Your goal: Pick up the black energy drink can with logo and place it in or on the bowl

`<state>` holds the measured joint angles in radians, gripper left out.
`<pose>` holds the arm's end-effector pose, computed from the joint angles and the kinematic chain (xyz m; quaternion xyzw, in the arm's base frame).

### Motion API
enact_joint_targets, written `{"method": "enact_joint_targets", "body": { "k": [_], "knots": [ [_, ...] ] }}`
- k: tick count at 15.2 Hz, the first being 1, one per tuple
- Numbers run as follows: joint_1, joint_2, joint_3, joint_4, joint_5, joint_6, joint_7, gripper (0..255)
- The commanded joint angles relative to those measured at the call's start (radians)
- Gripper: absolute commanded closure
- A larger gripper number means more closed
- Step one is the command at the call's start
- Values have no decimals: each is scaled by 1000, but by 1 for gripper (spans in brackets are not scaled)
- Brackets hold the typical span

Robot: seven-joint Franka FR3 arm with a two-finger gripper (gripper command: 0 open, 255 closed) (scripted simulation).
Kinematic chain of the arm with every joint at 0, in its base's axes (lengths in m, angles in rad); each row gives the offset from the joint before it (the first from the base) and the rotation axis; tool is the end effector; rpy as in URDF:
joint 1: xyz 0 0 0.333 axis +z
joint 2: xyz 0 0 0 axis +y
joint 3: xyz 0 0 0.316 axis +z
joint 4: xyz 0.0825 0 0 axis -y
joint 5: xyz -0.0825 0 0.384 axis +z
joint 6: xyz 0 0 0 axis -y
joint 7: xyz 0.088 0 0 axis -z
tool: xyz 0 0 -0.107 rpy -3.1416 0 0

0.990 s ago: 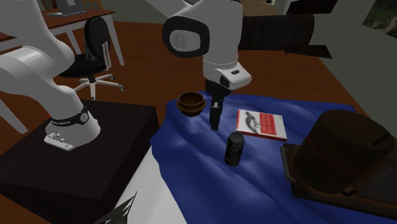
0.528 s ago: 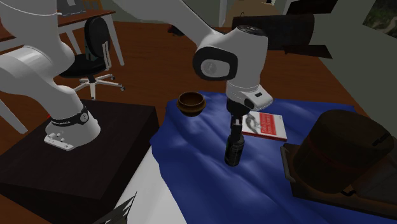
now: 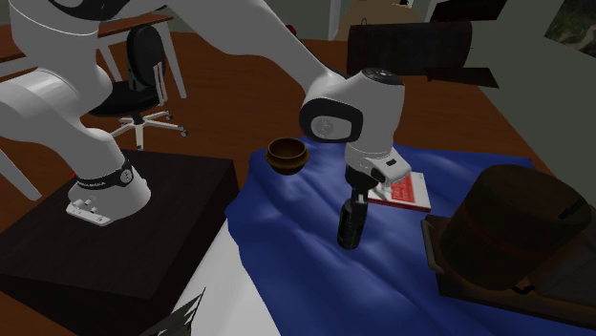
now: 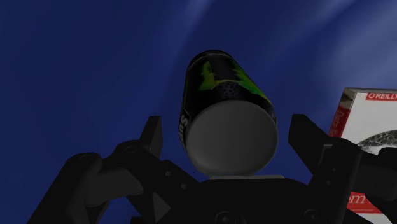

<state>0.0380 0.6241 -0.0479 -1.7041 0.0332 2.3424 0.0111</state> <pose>0.6769 -0.0029 0.2320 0.9998 -0.0174 0.0075 0.0020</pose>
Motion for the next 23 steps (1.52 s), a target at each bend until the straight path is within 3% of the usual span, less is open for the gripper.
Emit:
{"method": "enact_joint_targets", "body": {
  "k": [1,8,9,18,23],
  "knots": [
    [-1,14,1,2,1,13,-1,0],
    [-1,14,1,2,1,13,-1,0],
    [-1,14,1,2,1,13,-1,255],
    [-1,14,1,2,1,13,-1,255],
    [1,-30,-1,4,-2,-33,1,255]
  ]
}}
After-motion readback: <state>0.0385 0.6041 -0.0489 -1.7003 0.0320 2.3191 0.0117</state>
